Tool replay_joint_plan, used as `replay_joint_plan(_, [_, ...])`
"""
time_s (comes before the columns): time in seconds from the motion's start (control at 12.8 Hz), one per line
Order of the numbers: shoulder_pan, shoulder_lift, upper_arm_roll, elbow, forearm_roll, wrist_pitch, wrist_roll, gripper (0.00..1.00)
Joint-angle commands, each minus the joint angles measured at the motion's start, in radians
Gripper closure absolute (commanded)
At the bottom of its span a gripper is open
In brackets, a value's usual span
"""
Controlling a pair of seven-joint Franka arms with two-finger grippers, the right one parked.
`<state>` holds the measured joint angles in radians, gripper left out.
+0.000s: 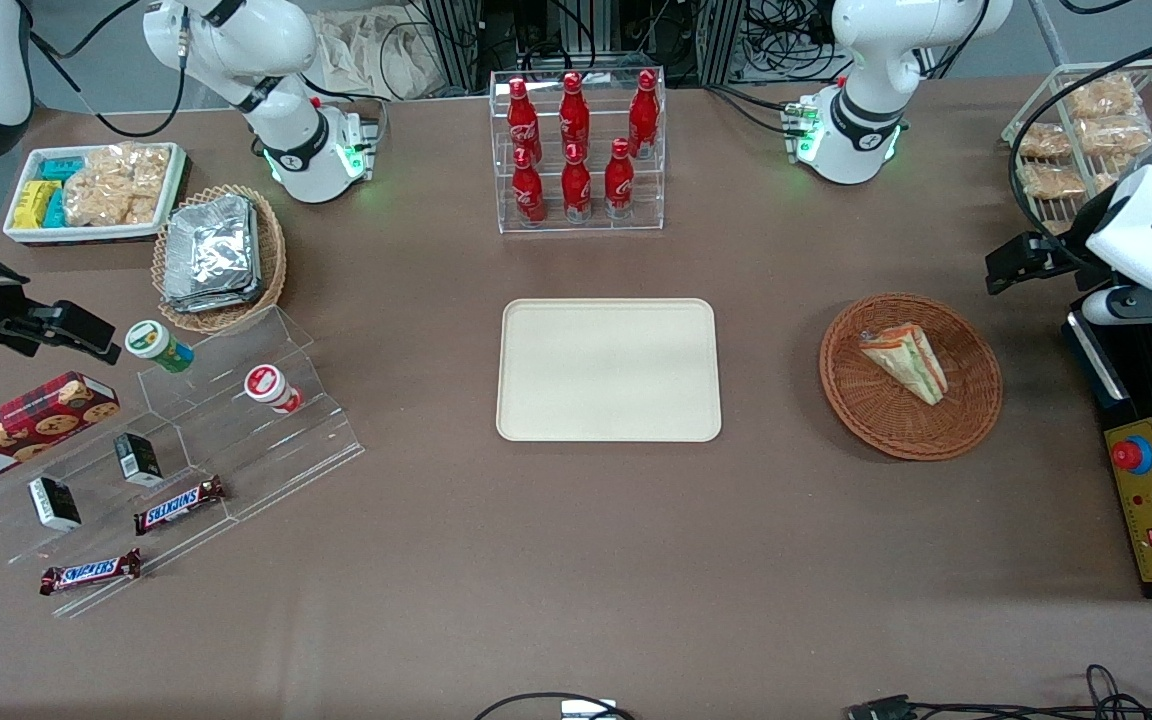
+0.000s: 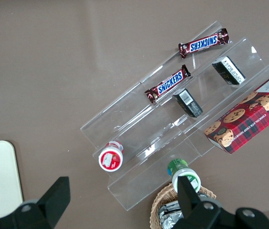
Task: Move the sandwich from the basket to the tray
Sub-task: 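Move the left gripper above the wicker basket over the wrapped sandwich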
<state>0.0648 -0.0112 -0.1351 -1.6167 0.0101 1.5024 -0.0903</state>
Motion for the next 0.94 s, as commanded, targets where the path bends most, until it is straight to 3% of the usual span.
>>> replay_joint_plan(0.0, [-0.013,-0.009,0.015,0.008,-0.012,-0.045,0.011,0.00])
replay_joint_plan(0.47, [-0.003,0.008,0.022,-0.047,-0.012,-0.022,0.009,0.00])
replay_joint_plan(0.86, [-0.002,-0.047,0.040,-0.342,0.005,0.238,-0.066,0.00])
